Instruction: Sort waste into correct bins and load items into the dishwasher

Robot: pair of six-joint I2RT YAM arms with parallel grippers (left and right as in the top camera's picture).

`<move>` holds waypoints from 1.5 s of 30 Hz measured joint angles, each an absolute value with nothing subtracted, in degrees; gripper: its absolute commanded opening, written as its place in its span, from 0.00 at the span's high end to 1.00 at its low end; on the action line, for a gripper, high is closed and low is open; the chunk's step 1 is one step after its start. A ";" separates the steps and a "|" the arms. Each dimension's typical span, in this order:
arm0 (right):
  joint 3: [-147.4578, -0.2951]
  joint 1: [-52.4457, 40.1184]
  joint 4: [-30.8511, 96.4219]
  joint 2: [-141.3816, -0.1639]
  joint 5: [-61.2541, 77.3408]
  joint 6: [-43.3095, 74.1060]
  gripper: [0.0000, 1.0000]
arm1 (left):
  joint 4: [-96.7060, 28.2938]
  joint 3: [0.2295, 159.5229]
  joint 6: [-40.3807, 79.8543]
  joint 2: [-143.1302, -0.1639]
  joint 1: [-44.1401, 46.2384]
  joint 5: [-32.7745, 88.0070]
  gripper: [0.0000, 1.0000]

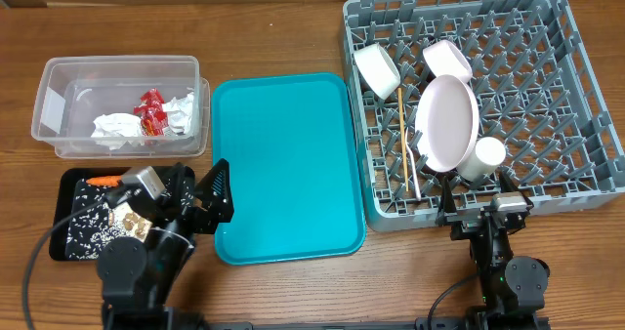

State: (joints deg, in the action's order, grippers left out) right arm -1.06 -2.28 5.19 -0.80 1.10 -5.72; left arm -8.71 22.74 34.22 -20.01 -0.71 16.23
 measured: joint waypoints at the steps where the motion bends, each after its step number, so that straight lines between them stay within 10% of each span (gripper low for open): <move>1: -1.06 -2.28 5.17 -0.80 1.13 -5.74 0.00 | -5.80 20.47 34.30 -19.18 -0.71 16.23 0.00; 20: -1.06 -2.28 5.15 -0.80 1.10 -5.80 0.00 | 5.54 0.56 33.06 -8.16 -0.71 12.10 0.00; 45: -1.06 -2.28 5.15 -0.78 1.10 -5.78 0.00 | -3.68 0.49 -7.16 -0.99 -0.73 7.73 0.00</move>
State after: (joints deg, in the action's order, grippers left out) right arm -1.06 -2.28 5.15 -0.78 1.10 -5.78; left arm -3.68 0.49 -7.16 -0.99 -0.73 7.73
